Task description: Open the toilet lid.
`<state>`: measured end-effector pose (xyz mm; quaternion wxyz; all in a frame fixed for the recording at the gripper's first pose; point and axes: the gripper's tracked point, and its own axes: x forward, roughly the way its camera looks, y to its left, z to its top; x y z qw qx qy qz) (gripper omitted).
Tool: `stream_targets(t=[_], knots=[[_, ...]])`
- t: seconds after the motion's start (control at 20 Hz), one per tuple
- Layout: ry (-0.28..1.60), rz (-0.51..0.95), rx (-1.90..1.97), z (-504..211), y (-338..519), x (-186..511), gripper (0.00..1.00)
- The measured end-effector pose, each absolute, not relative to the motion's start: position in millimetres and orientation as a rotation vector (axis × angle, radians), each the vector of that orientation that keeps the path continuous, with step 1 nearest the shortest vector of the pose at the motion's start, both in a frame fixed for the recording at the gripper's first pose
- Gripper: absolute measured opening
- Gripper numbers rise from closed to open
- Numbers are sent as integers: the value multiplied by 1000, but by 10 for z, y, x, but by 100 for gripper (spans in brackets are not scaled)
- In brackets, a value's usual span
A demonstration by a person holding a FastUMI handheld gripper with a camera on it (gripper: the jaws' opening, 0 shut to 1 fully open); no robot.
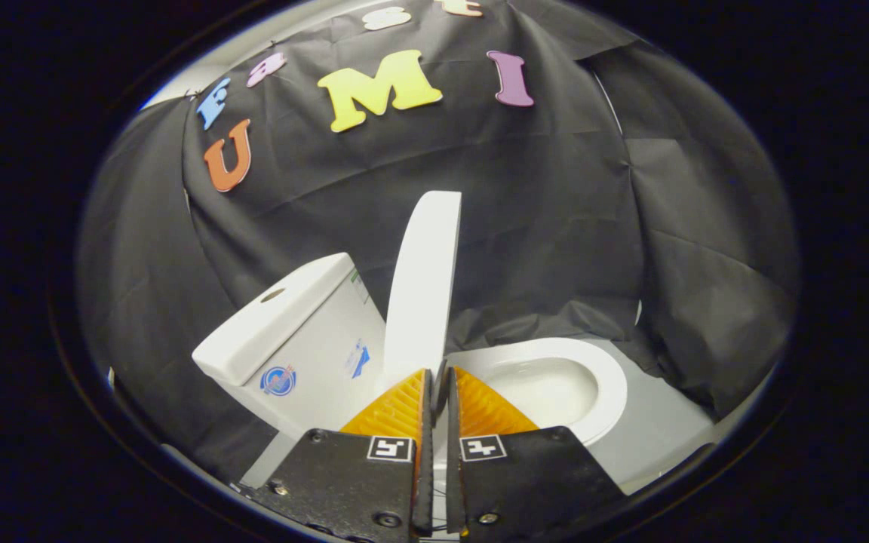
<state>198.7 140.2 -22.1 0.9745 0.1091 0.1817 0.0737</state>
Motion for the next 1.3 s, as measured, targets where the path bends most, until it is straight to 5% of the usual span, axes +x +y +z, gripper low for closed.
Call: stream_targets(t=[1.3], knots=[[326, 211, -26, -118, 2021, 1976, 11]])
